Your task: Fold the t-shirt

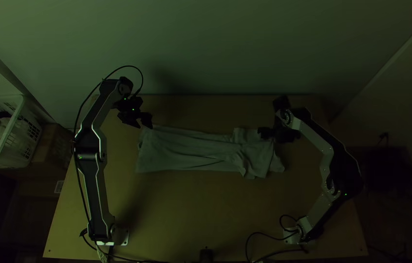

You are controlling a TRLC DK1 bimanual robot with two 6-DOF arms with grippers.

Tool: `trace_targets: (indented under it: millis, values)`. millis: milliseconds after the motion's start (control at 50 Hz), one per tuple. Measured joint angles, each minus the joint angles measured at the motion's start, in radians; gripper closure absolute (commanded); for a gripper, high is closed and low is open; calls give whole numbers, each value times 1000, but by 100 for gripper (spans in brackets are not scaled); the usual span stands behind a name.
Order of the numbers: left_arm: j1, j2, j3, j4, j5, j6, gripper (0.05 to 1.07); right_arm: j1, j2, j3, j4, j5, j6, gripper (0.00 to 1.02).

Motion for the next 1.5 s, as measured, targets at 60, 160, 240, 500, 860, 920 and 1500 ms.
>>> trace_targets:
  millis: [60, 160, 240, 500, 860, 920, 1500]
  values:
    - [19, 0, 0, 12, 34, -2, 10, -10, -13, -4, 0, 1, 0, 3]
    - [62, -9, -3, 33, 117, -8, 10, -23, -53, -14, 0, -10, 0, 3]
    - [95, -30, -14, 38, 151, -8, 10, -29, -92, -14, 2, -16, 0, 3]
    - [212, -158, -164, 45, 308, 27, 10, -39, -217, -13, 8, -57, 0, 3]
    - [274, -320, -563, 249, 404, 61, 10, -88, -389, 13, 140, -104, 24, 4]
    - [274, -331, -608, 288, 411, 61, 10, -93, -404, 33, 144, -104, 30, 4]
    - [245, -348, -808, 499, 438, 61, 10, -135, -494, 73, 113, -105, 35, 4]
